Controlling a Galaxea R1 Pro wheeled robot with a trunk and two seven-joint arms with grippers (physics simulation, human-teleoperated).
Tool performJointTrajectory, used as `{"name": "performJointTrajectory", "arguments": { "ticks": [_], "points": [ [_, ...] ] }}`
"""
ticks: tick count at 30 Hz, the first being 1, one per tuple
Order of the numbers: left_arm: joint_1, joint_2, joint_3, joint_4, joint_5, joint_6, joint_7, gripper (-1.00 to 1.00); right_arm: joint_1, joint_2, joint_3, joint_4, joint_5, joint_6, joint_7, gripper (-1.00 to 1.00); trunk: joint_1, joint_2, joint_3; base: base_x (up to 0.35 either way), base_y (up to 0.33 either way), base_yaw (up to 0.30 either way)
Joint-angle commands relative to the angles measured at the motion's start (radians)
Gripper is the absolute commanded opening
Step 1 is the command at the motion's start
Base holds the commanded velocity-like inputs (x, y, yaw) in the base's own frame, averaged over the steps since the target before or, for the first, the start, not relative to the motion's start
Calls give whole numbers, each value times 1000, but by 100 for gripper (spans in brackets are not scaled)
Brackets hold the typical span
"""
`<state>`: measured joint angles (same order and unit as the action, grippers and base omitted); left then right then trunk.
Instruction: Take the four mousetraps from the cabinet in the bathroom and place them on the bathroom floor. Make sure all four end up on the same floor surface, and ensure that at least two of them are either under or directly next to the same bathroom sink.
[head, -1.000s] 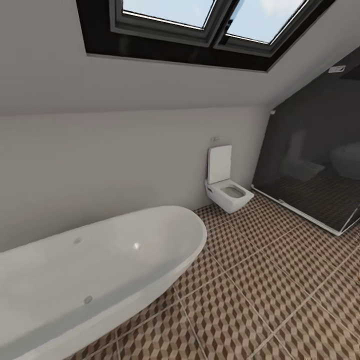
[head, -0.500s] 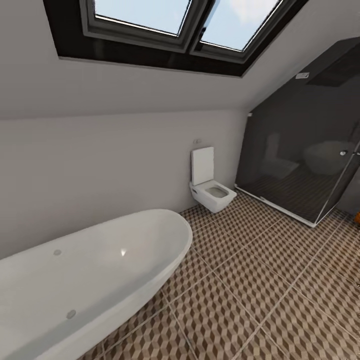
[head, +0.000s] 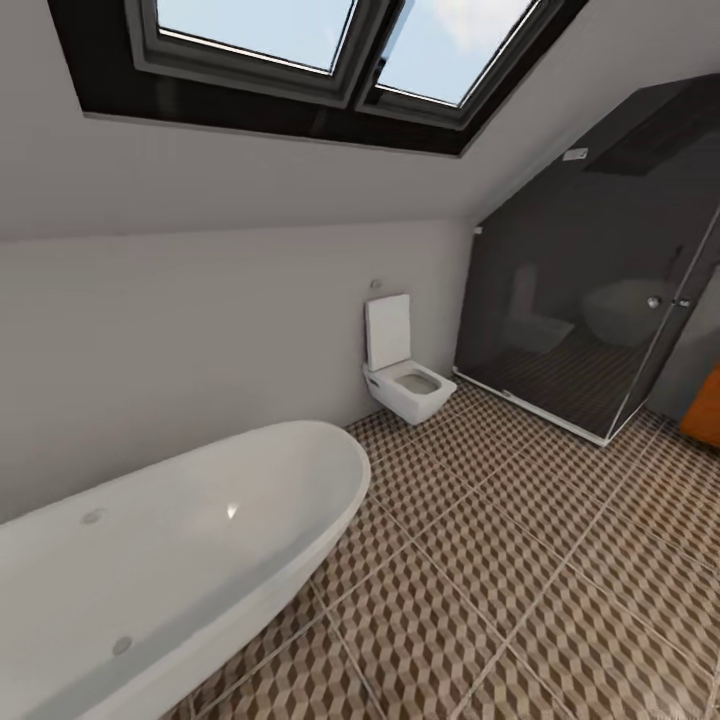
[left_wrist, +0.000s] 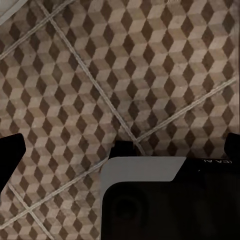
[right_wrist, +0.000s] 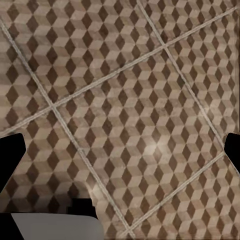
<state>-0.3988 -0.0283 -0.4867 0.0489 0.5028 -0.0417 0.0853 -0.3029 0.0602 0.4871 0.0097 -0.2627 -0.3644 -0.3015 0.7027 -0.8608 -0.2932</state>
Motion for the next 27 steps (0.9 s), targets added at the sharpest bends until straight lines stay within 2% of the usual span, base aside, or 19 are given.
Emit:
{"name": "performJointTrajectory", "arguments": {
  "ticks": [1, 17, 27],
  "points": [
    [-1, -1, -8, 3, 8, -4, 1, 100, -1, 0, 8, 1, -9, -3, -2, 100, 0, -1, -1, 0, 0, -246],
    [-2, -1, -9, 3, 9, -4, 1, 100, -1, 0, 8, 1, -9, -3, -2, 100, 0, -1, 6, 0, 0, -273],
    [-2, -1, -9, 3, 9, -4, 1, 100, -1, -1, 8, 1, -9, -2, -2, 100, 0, -1, -1, 0, 0, -238]
  ]
}}
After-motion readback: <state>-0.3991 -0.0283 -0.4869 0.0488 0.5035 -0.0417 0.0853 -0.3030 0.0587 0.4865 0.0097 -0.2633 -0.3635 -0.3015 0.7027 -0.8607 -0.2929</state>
